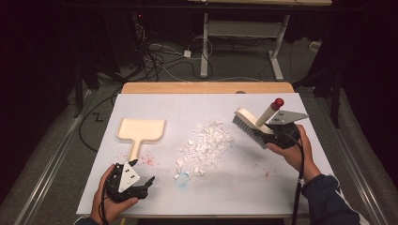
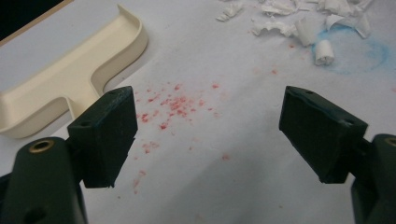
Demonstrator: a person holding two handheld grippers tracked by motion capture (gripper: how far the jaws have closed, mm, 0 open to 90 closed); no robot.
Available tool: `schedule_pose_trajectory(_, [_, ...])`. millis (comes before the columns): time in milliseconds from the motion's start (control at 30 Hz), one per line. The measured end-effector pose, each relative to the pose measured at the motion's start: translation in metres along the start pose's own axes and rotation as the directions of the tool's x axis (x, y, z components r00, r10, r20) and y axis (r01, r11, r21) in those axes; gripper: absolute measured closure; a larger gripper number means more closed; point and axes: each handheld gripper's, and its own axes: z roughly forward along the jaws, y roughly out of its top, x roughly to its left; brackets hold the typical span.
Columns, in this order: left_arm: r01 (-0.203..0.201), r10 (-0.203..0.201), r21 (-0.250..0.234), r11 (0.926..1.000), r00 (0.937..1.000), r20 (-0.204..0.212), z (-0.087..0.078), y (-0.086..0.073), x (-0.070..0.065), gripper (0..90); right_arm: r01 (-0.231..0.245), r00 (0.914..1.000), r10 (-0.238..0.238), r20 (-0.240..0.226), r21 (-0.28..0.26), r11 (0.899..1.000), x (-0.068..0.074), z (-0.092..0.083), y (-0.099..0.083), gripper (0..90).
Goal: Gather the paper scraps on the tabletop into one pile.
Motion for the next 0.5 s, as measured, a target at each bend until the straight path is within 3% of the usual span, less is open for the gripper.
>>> schedule_pose_trajectory(100, [0.0,0.0,0.01,1.0,1.0,0.002,0.0,-0.002,0.0,18.2,0.011,0.9981,-0.013,0.06,0.026,1.0,-0.008,0.012,0.002,67.9])
schedule_pose_trajectory(300, [0.017,-0.017,0.014,0.9998,0.9998,0.005,0.001,-0.002,0.001,18.2,0.01,0.9919,-0.019,0.126,0.075,0.997,-0.02,0.051,0.01,68.0])
schedule_pose_trajectory(400, [0.004,-0.004,0.004,1.0,1.0,0.004,0.003,0.0,0.001,18.2,0.049,0.9836,-0.069,0.167,0.121,0.991,-0.02,0.072,0.016,68.0])
schedule_pose_trajectory(500, [-0.012,0.012,0.012,0.9999,0.9999,0.009,0.002,0.001,0.0,18.2,0.105,0.9712,-0.138,0.194,0.173,0.979,-0.018,0.093,0.022,68.0])
